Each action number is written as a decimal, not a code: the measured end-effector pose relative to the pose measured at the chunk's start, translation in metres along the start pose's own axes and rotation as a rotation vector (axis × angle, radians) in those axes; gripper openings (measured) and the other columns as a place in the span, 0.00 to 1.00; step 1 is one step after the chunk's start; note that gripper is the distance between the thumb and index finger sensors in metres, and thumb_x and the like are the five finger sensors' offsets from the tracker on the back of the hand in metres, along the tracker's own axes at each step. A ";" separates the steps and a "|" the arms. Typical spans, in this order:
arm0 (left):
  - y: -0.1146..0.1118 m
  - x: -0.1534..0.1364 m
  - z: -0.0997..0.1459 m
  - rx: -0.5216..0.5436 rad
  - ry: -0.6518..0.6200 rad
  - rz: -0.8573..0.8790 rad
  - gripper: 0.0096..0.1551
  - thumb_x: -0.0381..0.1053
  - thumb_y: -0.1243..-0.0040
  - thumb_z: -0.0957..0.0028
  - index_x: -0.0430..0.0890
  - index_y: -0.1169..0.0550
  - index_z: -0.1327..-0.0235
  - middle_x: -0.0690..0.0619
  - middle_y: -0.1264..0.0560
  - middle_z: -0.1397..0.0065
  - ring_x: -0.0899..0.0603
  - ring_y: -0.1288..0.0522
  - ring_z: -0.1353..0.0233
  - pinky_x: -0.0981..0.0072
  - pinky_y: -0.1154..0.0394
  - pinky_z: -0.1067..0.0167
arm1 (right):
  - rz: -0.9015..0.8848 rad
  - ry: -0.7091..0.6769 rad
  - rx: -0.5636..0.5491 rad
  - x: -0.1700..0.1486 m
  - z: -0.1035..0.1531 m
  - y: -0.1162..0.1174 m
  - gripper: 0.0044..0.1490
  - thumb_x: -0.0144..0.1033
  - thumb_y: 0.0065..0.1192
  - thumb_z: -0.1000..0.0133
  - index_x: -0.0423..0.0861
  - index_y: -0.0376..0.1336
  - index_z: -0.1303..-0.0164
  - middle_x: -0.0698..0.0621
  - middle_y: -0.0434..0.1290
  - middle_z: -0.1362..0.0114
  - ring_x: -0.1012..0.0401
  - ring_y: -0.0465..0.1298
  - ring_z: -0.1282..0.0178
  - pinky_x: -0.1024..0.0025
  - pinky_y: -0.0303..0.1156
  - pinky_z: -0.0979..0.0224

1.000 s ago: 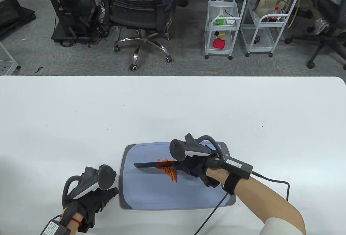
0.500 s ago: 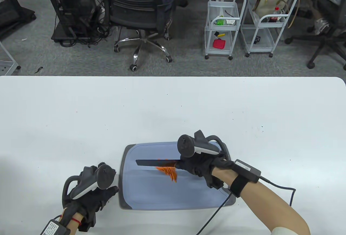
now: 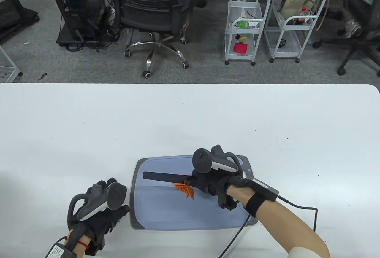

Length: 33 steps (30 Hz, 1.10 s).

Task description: Chop plasticine discs into granules with repetitive downward strikes

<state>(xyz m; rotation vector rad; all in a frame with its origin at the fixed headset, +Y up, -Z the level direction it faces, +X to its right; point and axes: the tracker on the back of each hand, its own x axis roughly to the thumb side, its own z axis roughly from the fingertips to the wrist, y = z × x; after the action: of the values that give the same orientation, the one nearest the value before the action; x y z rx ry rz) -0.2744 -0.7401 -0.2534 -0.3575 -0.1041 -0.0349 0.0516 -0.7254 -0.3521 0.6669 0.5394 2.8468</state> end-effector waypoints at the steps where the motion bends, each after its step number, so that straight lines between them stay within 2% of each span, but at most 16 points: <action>1: 0.000 0.000 0.000 0.000 -0.001 0.002 0.46 0.70 0.50 0.60 0.58 0.34 0.24 0.43 0.43 0.12 0.27 0.41 0.17 0.30 0.44 0.26 | 0.061 0.009 0.023 0.001 0.006 -0.005 0.37 0.65 0.61 0.52 0.46 0.74 0.49 0.54 0.82 0.67 0.61 0.86 0.84 0.54 0.84 0.64; 4: -0.002 0.003 -0.002 -0.024 -0.010 -0.006 0.45 0.70 0.50 0.60 0.58 0.34 0.24 0.43 0.43 0.12 0.27 0.41 0.17 0.30 0.44 0.26 | 0.211 0.024 0.042 0.004 0.014 -0.007 0.37 0.64 0.61 0.52 0.46 0.75 0.50 0.54 0.83 0.68 0.61 0.86 0.84 0.54 0.84 0.64; 5: -0.003 0.004 -0.002 -0.035 -0.017 -0.016 0.45 0.70 0.51 0.60 0.58 0.34 0.24 0.43 0.43 0.12 0.27 0.41 0.17 0.31 0.43 0.26 | 0.244 0.023 0.080 0.005 0.015 -0.005 0.37 0.64 0.61 0.52 0.45 0.75 0.49 0.54 0.83 0.67 0.60 0.86 0.84 0.54 0.83 0.64; 7: -0.005 0.006 -0.002 -0.047 -0.022 -0.024 0.46 0.70 0.51 0.60 0.58 0.34 0.24 0.43 0.43 0.12 0.27 0.41 0.17 0.30 0.44 0.26 | 0.277 0.027 0.079 0.006 0.013 0.002 0.37 0.64 0.62 0.52 0.46 0.74 0.49 0.55 0.82 0.68 0.61 0.86 0.85 0.54 0.84 0.65; 10: -0.005 0.007 -0.002 -0.042 -0.024 -0.022 0.46 0.70 0.51 0.60 0.58 0.34 0.24 0.43 0.43 0.12 0.27 0.41 0.17 0.30 0.43 0.26 | 0.230 -0.015 0.068 0.008 0.003 0.021 0.37 0.63 0.64 0.54 0.44 0.72 0.49 0.54 0.82 0.68 0.60 0.86 0.86 0.52 0.84 0.65; 11: -0.004 0.007 -0.003 -0.040 -0.020 -0.016 0.46 0.70 0.51 0.60 0.58 0.34 0.24 0.43 0.43 0.12 0.27 0.41 0.17 0.30 0.44 0.26 | 0.133 -0.041 0.016 0.004 0.000 0.027 0.38 0.64 0.65 0.54 0.44 0.72 0.49 0.55 0.81 0.69 0.60 0.85 0.86 0.53 0.84 0.65; 12: -0.004 0.007 -0.003 -0.040 -0.017 -0.014 0.46 0.70 0.51 0.60 0.58 0.34 0.24 0.43 0.43 0.12 0.27 0.41 0.17 0.30 0.44 0.26 | 0.123 -0.007 0.061 0.011 -0.003 0.027 0.37 0.63 0.65 0.53 0.43 0.72 0.49 0.53 0.81 0.68 0.59 0.85 0.85 0.51 0.83 0.64; 13: -0.005 0.008 -0.004 -0.040 -0.016 -0.014 0.46 0.70 0.51 0.60 0.58 0.34 0.24 0.43 0.43 0.12 0.27 0.42 0.17 0.30 0.44 0.26 | 0.140 -0.013 0.027 0.015 -0.005 0.027 0.37 0.63 0.64 0.53 0.44 0.72 0.49 0.54 0.81 0.68 0.60 0.85 0.85 0.52 0.83 0.64; 15: -0.005 0.008 -0.003 -0.038 -0.022 -0.018 0.45 0.70 0.51 0.60 0.58 0.34 0.24 0.43 0.43 0.12 0.27 0.41 0.17 0.30 0.44 0.26 | 0.118 -0.009 0.051 0.014 -0.011 0.024 0.37 0.64 0.63 0.53 0.45 0.73 0.50 0.55 0.82 0.68 0.61 0.86 0.85 0.53 0.84 0.64; 18: -0.005 0.004 -0.001 -0.040 -0.011 -0.009 0.45 0.70 0.51 0.60 0.58 0.34 0.24 0.43 0.43 0.12 0.27 0.41 0.17 0.30 0.44 0.26 | 0.007 -0.029 0.026 0.012 0.001 0.011 0.37 0.65 0.61 0.53 0.46 0.74 0.50 0.55 0.82 0.68 0.61 0.86 0.85 0.54 0.84 0.64; 22: -0.003 0.004 0.000 -0.023 -0.014 -0.011 0.46 0.70 0.51 0.60 0.58 0.34 0.24 0.43 0.43 0.12 0.27 0.41 0.17 0.30 0.44 0.26 | 0.141 -0.008 0.030 0.010 0.017 -0.002 0.37 0.64 0.62 0.53 0.46 0.75 0.50 0.54 0.83 0.68 0.60 0.86 0.84 0.53 0.83 0.64; 26: -0.007 0.009 -0.001 -0.052 -0.030 -0.031 0.46 0.70 0.51 0.60 0.58 0.34 0.24 0.43 0.43 0.12 0.27 0.41 0.17 0.30 0.44 0.26 | 0.250 0.003 0.111 0.009 0.012 0.020 0.37 0.64 0.63 0.54 0.45 0.74 0.50 0.54 0.82 0.68 0.60 0.86 0.85 0.53 0.84 0.64; 28: -0.008 0.011 -0.001 -0.059 -0.034 -0.038 0.45 0.70 0.51 0.60 0.58 0.34 0.24 0.43 0.43 0.12 0.27 0.41 0.17 0.30 0.44 0.26 | 0.095 -0.029 0.043 0.008 0.004 0.032 0.37 0.64 0.66 0.55 0.45 0.73 0.51 0.55 0.81 0.70 0.60 0.85 0.86 0.53 0.83 0.65; 29: -0.008 0.012 -0.002 -0.058 -0.034 -0.036 0.45 0.70 0.51 0.60 0.58 0.34 0.24 0.43 0.43 0.12 0.27 0.41 0.17 0.30 0.43 0.26 | 0.106 -0.014 0.074 0.011 0.001 0.033 0.37 0.64 0.67 0.54 0.44 0.73 0.50 0.54 0.81 0.69 0.59 0.85 0.86 0.52 0.83 0.64; 30: -0.008 0.012 -0.002 -0.058 -0.033 -0.034 0.46 0.70 0.51 0.60 0.57 0.34 0.24 0.43 0.43 0.12 0.27 0.41 0.17 0.30 0.44 0.26 | 0.126 -0.026 0.043 0.014 -0.001 0.032 0.37 0.64 0.66 0.54 0.45 0.73 0.51 0.55 0.81 0.69 0.60 0.85 0.86 0.53 0.83 0.65; 33: -0.008 0.015 -0.002 -0.051 -0.048 -0.037 0.45 0.70 0.51 0.60 0.58 0.34 0.24 0.43 0.43 0.12 0.27 0.41 0.17 0.31 0.44 0.26 | 0.056 -0.021 0.100 0.009 -0.005 0.028 0.37 0.64 0.64 0.53 0.45 0.74 0.50 0.54 0.82 0.68 0.60 0.86 0.85 0.53 0.83 0.64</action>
<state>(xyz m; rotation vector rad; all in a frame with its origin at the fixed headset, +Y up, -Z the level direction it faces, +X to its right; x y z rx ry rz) -0.2602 -0.7488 -0.2505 -0.4079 -0.1573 -0.0661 0.0393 -0.7501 -0.3420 0.7381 0.6735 2.8766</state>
